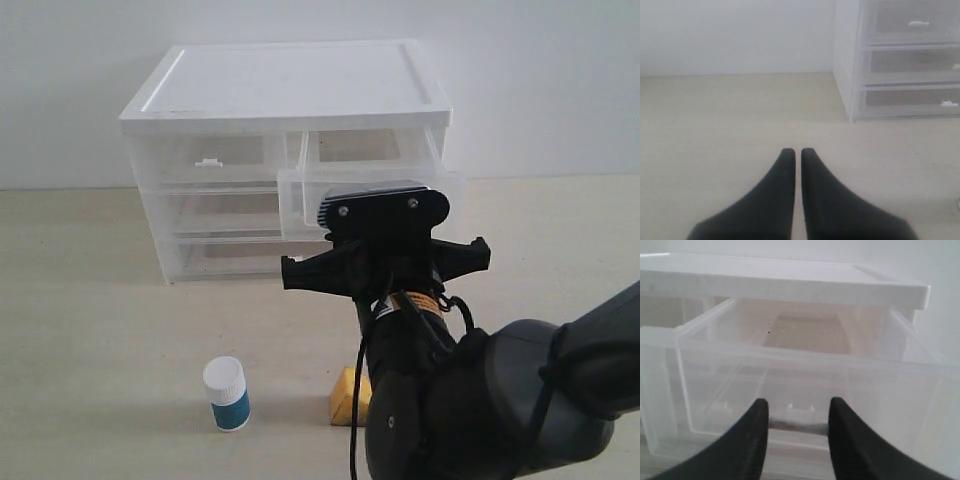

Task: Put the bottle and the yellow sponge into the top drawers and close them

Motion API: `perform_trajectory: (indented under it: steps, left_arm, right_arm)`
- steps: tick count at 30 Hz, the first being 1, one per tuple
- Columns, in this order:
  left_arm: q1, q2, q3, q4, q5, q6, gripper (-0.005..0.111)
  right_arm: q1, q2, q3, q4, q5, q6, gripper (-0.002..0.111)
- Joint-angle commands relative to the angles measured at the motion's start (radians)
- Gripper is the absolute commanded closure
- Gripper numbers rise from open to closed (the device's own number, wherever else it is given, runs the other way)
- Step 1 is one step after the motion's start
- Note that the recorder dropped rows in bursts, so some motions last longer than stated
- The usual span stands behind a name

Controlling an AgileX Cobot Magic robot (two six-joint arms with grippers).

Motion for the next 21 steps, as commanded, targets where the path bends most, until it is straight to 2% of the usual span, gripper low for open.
perform_trajectory:
  steps: [1, 3, 5, 18, 21]
  left_arm:
    - [0.002, -0.003, 0.004, -0.01, -0.005, -0.008, 0.102]
    - [0.002, -0.003, 0.004, -0.01, -0.005, -0.008, 0.102]
    - [0.002, -0.003, 0.004, -0.01, -0.005, -0.008, 0.102]
    - [0.002, -0.003, 0.004, -0.01, -0.005, -0.008, 0.102]
    - [0.002, -0.003, 0.004, -0.01, -0.005, -0.008, 0.102]
  right_arm:
    - [0.01, -0.014, 0.006, -0.008, 0.006, -0.011, 0.052]
    - [0.01, -0.014, 0.006, -0.008, 0.006, -0.022, 0.041]
    - [0.01, -0.016, 0.006, -0.001, 0.023, -0.033, 0.035]
    - [0.01, -0.22, 0.098, 0.057, 0.484, -0.06, 0.035]
    - [0.01, -0.253, 0.098, 0.057, 0.642, -0.186, 0.039]
